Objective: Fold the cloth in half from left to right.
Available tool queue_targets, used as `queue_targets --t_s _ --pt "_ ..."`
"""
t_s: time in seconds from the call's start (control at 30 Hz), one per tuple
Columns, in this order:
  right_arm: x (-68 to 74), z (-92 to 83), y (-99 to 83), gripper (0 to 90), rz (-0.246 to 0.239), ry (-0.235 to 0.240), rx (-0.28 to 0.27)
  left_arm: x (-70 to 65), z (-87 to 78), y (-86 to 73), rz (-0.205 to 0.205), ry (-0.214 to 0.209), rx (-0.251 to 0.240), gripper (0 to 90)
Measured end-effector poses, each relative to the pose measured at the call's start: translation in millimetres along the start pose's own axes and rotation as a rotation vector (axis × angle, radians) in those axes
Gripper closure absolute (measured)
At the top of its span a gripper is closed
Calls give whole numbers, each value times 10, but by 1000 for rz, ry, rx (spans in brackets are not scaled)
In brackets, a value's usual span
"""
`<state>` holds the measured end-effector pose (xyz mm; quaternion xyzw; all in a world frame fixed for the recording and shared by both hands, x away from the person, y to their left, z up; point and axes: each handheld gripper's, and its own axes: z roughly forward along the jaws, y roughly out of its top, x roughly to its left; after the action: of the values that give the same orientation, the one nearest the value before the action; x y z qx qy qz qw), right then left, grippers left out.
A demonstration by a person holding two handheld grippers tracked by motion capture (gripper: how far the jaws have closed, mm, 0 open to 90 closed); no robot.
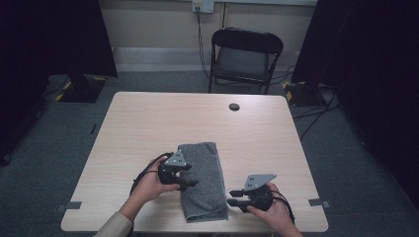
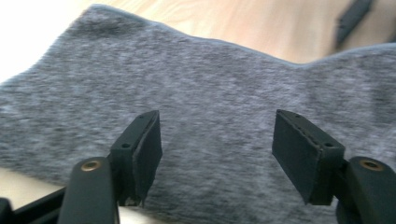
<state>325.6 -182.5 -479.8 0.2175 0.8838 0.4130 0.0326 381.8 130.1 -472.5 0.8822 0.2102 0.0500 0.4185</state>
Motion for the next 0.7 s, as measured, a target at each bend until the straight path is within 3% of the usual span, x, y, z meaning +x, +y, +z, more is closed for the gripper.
queue_targets --t_s 0.13,0.27,0.4,0.57,0.7 --pt "-43 -8 14 631 -3 -27 6 -126 -16 -47 3 -31 14 302" --pt "-131 -21 39 594 26 -78 -2 -253 -50 -77 31 -55 27 289" --pt "-206 1 114 563 38 -119 -12 -402 -83 -97 45 -112 14 302" --pt "-273 96 233 554 59 -146 -47 -527 -57 -176 55 -180 36 356" --pt "-246 219 322 563 48 -133 -51 -566 -9 -238 67 -210 65 406"
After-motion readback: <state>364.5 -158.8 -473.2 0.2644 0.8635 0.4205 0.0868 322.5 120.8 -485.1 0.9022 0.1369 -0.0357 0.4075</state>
